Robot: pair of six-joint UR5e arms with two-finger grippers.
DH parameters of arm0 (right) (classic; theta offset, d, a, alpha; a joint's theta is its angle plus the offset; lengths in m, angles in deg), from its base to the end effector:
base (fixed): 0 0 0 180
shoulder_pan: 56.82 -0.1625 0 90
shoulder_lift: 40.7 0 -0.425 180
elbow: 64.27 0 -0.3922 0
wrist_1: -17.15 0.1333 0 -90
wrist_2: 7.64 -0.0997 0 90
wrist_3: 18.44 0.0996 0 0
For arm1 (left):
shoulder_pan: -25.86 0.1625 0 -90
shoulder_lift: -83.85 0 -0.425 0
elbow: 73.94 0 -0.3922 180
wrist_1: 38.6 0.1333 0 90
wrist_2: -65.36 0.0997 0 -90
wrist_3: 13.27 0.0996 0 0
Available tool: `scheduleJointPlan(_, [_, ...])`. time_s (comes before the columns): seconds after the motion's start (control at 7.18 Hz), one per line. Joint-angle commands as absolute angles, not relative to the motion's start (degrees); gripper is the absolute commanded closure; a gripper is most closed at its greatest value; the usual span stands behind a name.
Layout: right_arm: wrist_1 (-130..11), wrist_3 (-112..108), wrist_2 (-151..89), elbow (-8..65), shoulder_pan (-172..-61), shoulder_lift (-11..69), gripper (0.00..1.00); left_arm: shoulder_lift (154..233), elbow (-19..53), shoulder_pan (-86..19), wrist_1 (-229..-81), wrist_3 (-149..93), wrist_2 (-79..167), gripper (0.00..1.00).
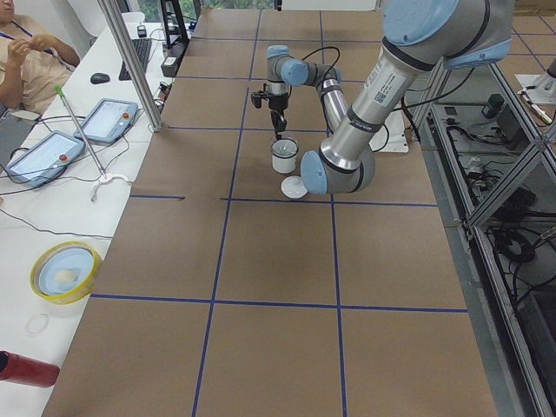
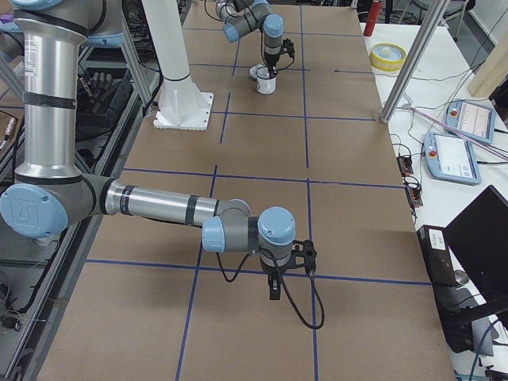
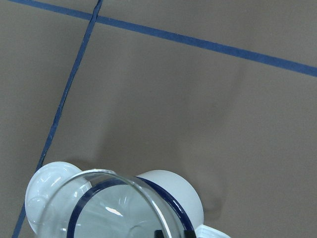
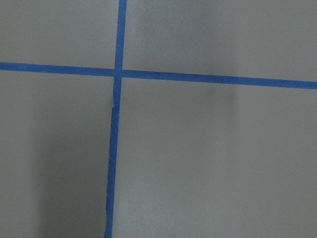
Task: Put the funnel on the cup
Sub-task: 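Lower the glass funnel into the mug opening with the left gripper, then open the left gripper and withdraw it away from the mug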
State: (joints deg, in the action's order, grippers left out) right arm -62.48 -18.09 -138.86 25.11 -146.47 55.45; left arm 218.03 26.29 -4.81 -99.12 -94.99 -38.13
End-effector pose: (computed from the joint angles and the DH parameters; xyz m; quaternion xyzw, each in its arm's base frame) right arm 0.0649 -0.4485 0.6998 0.0273 -0.3520 -0.0111 0.9355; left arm 0.5078 -0.4291 0.1942 -0.0367 0.2403 -0.1634 0.9561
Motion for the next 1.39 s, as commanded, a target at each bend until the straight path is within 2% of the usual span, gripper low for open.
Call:
scheduleJointPlan(0.0, [-62.5, -18.1, -138.9, 25.2, -146.5, 55.5, 0.0, 216.7, 30.4, -5.1, -99.2, -94.5, -37.7, 0.0])
scheduleJointPlan(0.14, [-62.5, -18.1, -138.9, 25.1, -146.5, 55.5, 0.0, 212.2, 39.6, -7.3, -101.1, -86.6, -37.8, 0.0])
scheduleJointPlan(0.28, [-62.5, -18.1, -138.9, 25.1, -146.5, 55.5, 0.0, 206.1, 46.0, -13.9, -107.8, -78.2, -39.0, 0.0])
scheduleJointPlan(0.42, [-62.5, -18.1, -138.9, 25.1, -146.5, 55.5, 0.0, 199.8, 46.4, -20.7, -116.6, -68.9, -47.3, 0.0])
scheduleJointPlan(0.7, [-62.5, -18.1, -138.9, 25.1, -146.5, 55.5, 0.0, 185.6, 45.2, -36.4, -128.8, -45.6, -60.1, 0.0])
scheduleJointPlan(1.11, [-62.5, -18.1, -138.9, 25.1, -146.5, 55.5, 0.0, 176.9, 32.3, -57.7, -129.1, -15.6, -67.4, 0.0])
scheduleJointPlan(1.25, [-62.5, -18.1, -138.9, 25.1, -146.5, 55.5, 0.0, 172.0, 29.8, -58.8, -129.0, -12.0, -67.5, 0.0])
